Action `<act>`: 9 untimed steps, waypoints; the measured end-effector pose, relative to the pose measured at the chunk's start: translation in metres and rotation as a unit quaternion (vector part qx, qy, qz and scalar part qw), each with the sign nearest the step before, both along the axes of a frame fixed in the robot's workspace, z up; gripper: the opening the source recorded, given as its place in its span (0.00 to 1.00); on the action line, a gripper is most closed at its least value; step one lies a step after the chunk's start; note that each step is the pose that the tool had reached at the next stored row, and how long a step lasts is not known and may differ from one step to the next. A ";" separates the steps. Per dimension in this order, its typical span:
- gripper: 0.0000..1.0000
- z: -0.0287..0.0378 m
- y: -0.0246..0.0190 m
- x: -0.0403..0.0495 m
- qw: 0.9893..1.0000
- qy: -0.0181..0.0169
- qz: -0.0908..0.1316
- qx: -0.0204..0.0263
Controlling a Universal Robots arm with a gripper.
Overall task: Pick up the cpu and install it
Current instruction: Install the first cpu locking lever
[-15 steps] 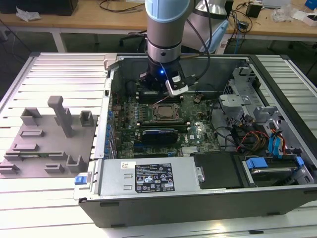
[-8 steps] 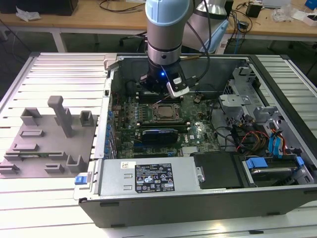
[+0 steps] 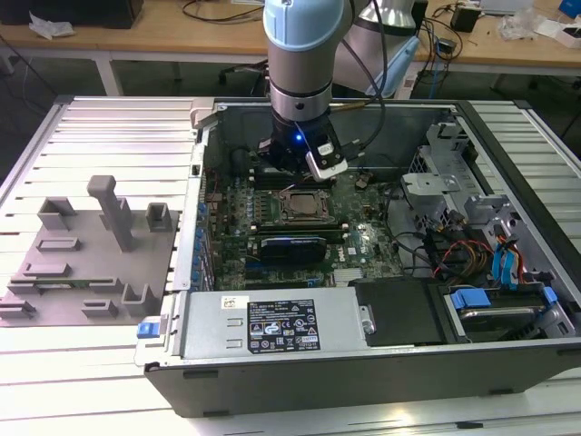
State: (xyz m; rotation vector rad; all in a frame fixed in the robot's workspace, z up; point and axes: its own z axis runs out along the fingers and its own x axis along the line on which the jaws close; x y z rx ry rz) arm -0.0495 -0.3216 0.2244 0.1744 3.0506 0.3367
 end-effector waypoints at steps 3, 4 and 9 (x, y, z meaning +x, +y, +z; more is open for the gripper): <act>0.11 -0.0002 0.0011 0.0012 1.000 0.000 0.000 0.000; 0.11 -0.0003 0.0013 0.0017 1.000 0.000 0.000 0.000; 0.11 -0.0006 0.0042 0.0029 1.000 0.000 0.000 0.000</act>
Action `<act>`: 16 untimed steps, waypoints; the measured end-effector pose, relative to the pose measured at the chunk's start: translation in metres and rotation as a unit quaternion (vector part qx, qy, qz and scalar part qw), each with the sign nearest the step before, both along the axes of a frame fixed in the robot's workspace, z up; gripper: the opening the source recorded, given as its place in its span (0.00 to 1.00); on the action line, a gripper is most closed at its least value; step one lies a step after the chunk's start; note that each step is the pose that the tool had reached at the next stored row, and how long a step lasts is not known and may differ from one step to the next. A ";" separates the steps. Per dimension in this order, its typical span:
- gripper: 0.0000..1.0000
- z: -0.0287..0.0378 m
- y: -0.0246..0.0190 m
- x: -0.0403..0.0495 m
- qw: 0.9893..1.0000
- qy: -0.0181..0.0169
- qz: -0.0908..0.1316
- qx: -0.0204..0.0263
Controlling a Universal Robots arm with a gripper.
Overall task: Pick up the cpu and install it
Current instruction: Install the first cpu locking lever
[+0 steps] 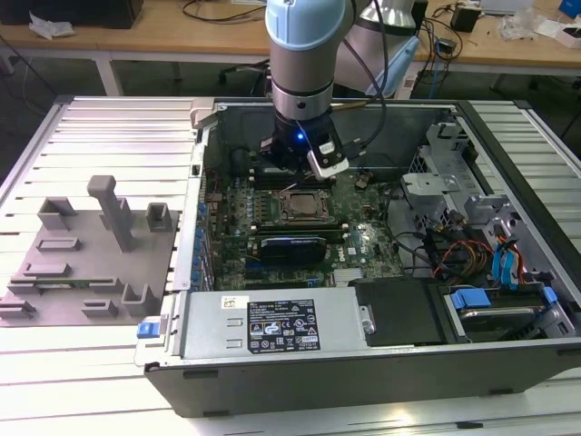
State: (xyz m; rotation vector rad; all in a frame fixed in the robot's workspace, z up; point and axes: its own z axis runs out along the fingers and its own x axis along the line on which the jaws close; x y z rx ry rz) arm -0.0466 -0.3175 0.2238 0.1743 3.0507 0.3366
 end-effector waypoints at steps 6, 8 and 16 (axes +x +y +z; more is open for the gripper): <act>0.11 -0.0025 0.0031 0.0032 1.000 0.000 -0.006 0.000; 0.11 -0.0034 0.0051 0.0033 1.000 0.000 -0.009 0.000; 0.11 -0.0078 0.0070 0.0033 1.000 -0.001 -0.022 0.000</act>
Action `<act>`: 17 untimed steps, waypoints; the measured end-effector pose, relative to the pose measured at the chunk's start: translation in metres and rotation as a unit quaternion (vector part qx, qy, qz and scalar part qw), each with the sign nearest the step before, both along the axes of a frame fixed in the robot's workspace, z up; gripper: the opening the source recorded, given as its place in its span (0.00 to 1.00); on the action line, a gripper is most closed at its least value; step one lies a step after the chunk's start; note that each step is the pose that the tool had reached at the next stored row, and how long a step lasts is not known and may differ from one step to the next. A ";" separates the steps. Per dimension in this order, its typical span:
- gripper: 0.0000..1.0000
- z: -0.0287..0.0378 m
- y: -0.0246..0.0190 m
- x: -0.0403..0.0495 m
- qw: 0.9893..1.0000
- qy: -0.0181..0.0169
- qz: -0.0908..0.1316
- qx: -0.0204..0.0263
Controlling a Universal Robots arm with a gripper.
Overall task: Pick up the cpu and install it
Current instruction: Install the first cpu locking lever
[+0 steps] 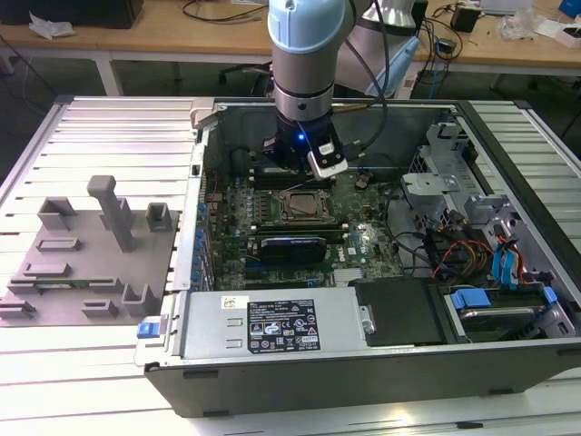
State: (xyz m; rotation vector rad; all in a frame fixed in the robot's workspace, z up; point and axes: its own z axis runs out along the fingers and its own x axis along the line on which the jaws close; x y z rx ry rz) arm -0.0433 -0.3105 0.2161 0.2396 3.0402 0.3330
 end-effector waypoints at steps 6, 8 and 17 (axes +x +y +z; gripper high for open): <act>0.11 -0.0043 -0.0007 0.0001 1.000 -0.008 0.000 -0.004; 0.11 -0.0059 -0.0007 0.0001 1.000 -0.010 0.000 -0.004; 0.11 -0.0102 0.0013 0.0000 1.000 -0.014 0.000 -0.004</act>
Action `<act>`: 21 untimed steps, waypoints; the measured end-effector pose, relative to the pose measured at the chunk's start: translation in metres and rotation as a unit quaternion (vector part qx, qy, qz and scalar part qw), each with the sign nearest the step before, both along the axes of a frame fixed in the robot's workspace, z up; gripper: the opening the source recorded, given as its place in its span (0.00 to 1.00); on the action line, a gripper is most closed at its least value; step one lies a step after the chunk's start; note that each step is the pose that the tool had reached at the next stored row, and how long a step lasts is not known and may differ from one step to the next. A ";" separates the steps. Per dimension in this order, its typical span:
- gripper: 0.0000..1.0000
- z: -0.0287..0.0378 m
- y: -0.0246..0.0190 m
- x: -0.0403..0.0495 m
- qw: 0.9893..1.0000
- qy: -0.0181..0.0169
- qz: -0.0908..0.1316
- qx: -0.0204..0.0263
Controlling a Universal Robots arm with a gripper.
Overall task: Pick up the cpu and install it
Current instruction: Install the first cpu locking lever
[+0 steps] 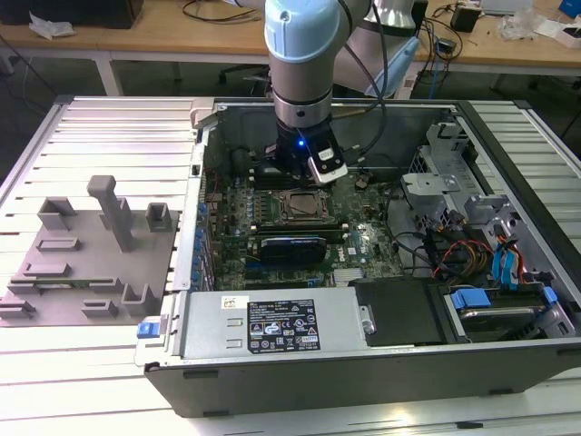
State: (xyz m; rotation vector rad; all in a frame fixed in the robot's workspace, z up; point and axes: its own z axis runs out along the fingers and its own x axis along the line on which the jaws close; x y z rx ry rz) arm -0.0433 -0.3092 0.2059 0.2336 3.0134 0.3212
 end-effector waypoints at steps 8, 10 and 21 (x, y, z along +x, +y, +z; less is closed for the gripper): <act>0.11 -0.0026 0.0022 0.0000 1.000 -0.014 -0.002 -0.001; 0.11 -0.0033 0.0023 0.0001 1.000 -0.019 -0.002 -0.001; 0.11 -0.0032 0.0023 -0.0058 1.000 -0.020 -0.019 -0.003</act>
